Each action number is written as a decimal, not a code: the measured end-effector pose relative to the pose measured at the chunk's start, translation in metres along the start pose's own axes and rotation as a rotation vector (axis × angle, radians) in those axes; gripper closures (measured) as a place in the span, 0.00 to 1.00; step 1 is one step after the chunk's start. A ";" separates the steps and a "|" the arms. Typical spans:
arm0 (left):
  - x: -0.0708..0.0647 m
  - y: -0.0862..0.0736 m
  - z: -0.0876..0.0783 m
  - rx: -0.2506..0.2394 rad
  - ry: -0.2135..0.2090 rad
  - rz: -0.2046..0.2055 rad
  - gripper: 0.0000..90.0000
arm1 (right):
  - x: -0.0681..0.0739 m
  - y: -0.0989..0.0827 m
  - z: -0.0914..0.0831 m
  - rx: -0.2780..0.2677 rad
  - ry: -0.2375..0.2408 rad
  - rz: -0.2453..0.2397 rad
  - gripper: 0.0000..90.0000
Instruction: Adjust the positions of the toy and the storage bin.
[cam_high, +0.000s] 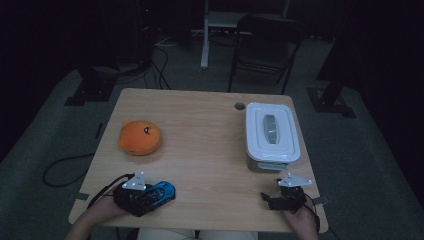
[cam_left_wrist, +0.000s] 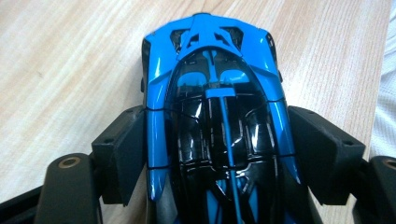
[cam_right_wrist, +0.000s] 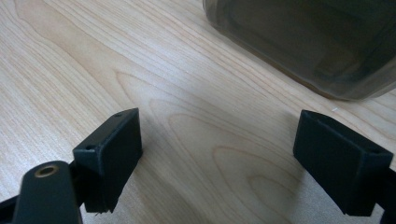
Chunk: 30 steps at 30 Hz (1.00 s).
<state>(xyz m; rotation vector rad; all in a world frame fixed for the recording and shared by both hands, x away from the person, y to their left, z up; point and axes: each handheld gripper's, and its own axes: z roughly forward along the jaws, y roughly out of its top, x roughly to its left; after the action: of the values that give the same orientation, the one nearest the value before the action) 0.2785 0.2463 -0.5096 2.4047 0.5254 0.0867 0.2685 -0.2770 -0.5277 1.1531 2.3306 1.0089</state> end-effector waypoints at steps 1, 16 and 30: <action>-0.001 -0.001 0.001 -0.009 0.005 0.003 0.27 | 0.000 0.000 0.000 0.000 0.000 0.001 0.17; -0.002 0.007 -0.018 -0.041 0.049 -0.021 0.25 | 0.000 0.000 0.000 -0.001 0.000 -0.003 0.17; 0.028 -0.007 -0.048 -0.109 0.163 -0.142 0.25 | 0.000 0.000 0.000 0.000 0.000 0.000 0.17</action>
<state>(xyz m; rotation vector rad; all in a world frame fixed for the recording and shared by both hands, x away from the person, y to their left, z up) 0.2922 0.2913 -0.4785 2.2583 0.7460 0.2447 0.2685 -0.2770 -0.5276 1.1526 2.3306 1.0088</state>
